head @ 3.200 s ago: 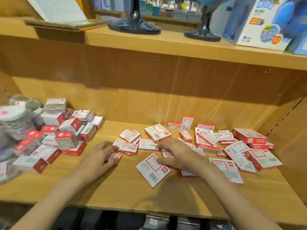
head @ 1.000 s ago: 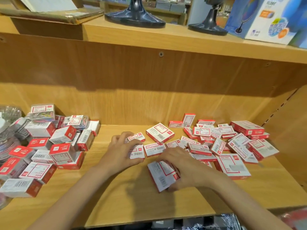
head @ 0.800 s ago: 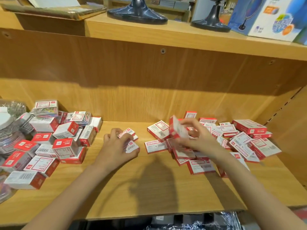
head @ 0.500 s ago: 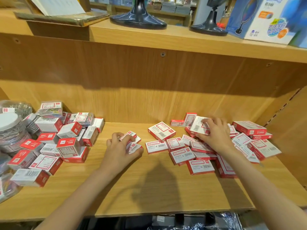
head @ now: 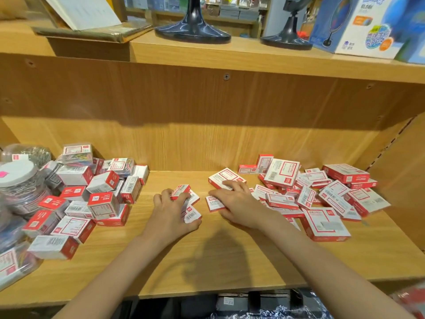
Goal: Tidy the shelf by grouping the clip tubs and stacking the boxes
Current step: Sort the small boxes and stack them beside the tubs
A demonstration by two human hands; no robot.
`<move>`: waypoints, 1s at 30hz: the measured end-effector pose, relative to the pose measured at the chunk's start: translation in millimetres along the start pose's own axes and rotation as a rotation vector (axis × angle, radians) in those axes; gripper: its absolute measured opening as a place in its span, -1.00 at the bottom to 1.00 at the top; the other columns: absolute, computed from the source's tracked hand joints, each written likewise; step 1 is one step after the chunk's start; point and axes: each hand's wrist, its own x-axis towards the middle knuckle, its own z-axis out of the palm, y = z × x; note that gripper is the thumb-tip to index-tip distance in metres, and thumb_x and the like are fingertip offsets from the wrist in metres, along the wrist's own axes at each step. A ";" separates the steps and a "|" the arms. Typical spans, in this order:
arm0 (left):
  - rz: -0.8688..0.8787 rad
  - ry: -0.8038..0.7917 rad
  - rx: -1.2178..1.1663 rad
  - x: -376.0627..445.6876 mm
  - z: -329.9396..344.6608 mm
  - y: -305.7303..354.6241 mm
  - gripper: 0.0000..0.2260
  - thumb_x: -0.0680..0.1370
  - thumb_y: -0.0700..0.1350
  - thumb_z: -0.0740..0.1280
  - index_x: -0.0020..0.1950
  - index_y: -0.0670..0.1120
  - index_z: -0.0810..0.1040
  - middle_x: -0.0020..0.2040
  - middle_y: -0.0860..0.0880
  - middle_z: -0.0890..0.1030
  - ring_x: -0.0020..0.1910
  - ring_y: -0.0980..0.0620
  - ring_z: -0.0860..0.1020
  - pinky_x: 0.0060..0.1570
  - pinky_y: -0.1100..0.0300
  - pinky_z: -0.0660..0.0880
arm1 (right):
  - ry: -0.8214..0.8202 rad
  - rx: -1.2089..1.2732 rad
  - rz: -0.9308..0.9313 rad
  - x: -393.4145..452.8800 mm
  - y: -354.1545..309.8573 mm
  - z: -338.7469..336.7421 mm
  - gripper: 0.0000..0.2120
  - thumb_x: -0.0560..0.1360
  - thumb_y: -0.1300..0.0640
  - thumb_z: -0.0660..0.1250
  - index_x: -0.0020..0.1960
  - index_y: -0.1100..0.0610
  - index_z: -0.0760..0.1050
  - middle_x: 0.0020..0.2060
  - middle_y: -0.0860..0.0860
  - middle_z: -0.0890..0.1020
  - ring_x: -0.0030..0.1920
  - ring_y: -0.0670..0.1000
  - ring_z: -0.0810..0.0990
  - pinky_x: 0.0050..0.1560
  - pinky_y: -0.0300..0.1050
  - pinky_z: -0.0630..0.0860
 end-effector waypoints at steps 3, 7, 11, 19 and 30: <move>-0.008 -0.025 -0.010 -11.6 -3.8 -13.8 -0.13 0.11 0.42 0.02 0.37 0.09 0.27 0.29 -0.11 0.26 0.25 -0.08 0.17 0.20 0.07 0.26 | 0.163 0.252 0.011 1.4 -0.8 4.6 -0.65 0.46 0.09 0.34 0.22 0.04 0.40 0.18 -0.01 0.47 0.29 0.03 0.28 0.31 -0.07 0.21; 0.090 -0.013 -0.063 -16.7 -2.9 -15.9 -0.24 0.17 0.38 0.07 0.31 0.09 0.35 0.26 -0.05 0.28 0.19 -0.02 0.17 0.15 0.18 0.23 | 0.557 1.017 0.222 -8.2 1.7 -26.8 -0.79 0.45 0.23 0.38 0.05 0.10 0.44 -0.04 -0.11 0.53 0.02 -0.04 0.50 0.02 -0.25 0.42; 0.252 -0.091 -0.116 -10.1 4.6 0.8 -0.42 0.36 0.27 0.25 0.32 0.06 0.38 0.35 -0.04 0.23 0.29 -0.01 0.16 0.29 0.18 0.21 | 0.594 0.790 0.467 -20.7 31.0 -48.0 -0.81 0.46 0.18 0.38 0.04 0.09 0.45 -0.04 -0.06 0.55 -0.07 -0.05 0.50 -0.07 -0.21 0.40; 0.371 0.077 -0.112 2.9 23.3 24.3 -0.61 0.52 0.05 0.11 0.31 0.00 0.42 0.43 -0.13 0.27 0.42 -0.13 0.21 0.41 -0.07 0.04 | 0.560 0.421 0.572 -55.1 45.2 -43.7 -0.78 0.53 0.28 0.21 0.13 0.19 0.53 0.14 0.10 0.55 0.14 0.09 0.48 0.05 -0.20 0.30; 0.474 0.134 -0.086 10.2 34.5 75.8 -0.59 0.51 0.00 0.04 0.24 -0.10 0.49 0.29 -0.13 0.47 0.32 -0.12 0.39 0.36 -0.10 0.04 | 0.497 0.343 0.951 -167.8 126.6 -26.7 -0.77 0.48 0.35 0.24 0.10 0.25 0.53 0.14 0.27 0.53 0.14 0.24 0.47 -0.04 -0.08 0.37</move>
